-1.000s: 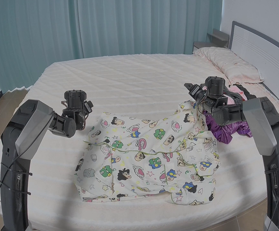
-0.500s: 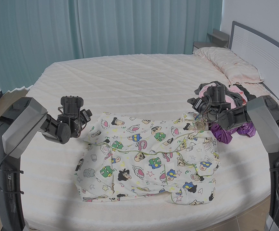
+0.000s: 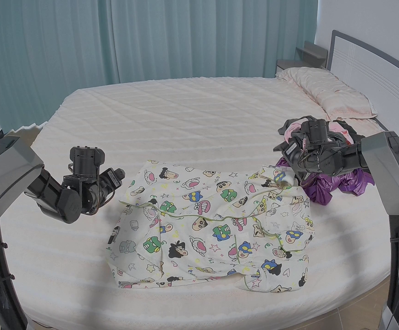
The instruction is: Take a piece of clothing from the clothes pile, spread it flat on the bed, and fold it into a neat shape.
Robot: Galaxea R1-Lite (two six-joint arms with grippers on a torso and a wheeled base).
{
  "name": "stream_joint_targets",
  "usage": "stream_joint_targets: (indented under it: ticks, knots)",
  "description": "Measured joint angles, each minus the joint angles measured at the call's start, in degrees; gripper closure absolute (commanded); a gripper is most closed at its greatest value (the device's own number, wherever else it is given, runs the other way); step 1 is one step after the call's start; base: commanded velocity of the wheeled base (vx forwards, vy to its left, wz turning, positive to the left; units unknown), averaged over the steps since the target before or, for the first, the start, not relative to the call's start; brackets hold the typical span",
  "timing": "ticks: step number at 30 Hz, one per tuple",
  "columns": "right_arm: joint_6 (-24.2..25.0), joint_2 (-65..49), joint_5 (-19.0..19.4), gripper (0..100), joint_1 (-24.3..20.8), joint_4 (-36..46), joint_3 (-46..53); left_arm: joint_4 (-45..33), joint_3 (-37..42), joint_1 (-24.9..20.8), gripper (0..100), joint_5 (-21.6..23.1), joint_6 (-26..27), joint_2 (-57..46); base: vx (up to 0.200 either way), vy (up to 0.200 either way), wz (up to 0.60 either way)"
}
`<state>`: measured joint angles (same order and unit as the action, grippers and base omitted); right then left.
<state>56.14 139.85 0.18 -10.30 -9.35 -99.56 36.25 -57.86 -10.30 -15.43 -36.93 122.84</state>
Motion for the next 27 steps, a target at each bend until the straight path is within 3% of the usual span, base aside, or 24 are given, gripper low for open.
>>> stream_joint_targets:
  ticks: [4, 8, 12, 17, 22, 27]
  knots:
    - [-3.0, -0.8, 2.1, 0, 0.3, 12.5, -0.9, 0.7, 3.5, -0.4, 0, 0.6, -0.8, -2.4, 0.0, 0.0, 0.0]
    - [-4.0, -1.8, 3.9, 0, 1.0, 18.8, -2.7, 1.9, 6.9, -1.2, 0, 2.0, -3.1, -4.6, 0.0, 0.0, 0.0]
    - [-1.9, -3.7, 6.9, 0, 3.1, 18.5, -4.3, 4.0, 10.7, -1.9, 0, 3.6, -4.9, -6.9, 0.0, 0.0, 0.0]
    - [-1.7, -6.3, 7.2, 0, 5.6, 18.3, -3.6, 5.4, 14.6, -2.3, 0, 3.9, -6.7, -9.4, 0.0, 0.0, 0.0]
    - [-4.9, -8.3, 6.9, 0, 7.6, 18.5, 0.8, 7.6, 18.9, -2.9, 0, 4.2, -8.8, -11.6, 0.0, 0.0, 0.0]
    - [-7.8, -8.9, 5.7, 0, 9.1, 18.2, 6.1, 15.3, 25.1, -4.5, 0, 4.2, -10.8, -13.5, 0.0, 0.0, 0.0]
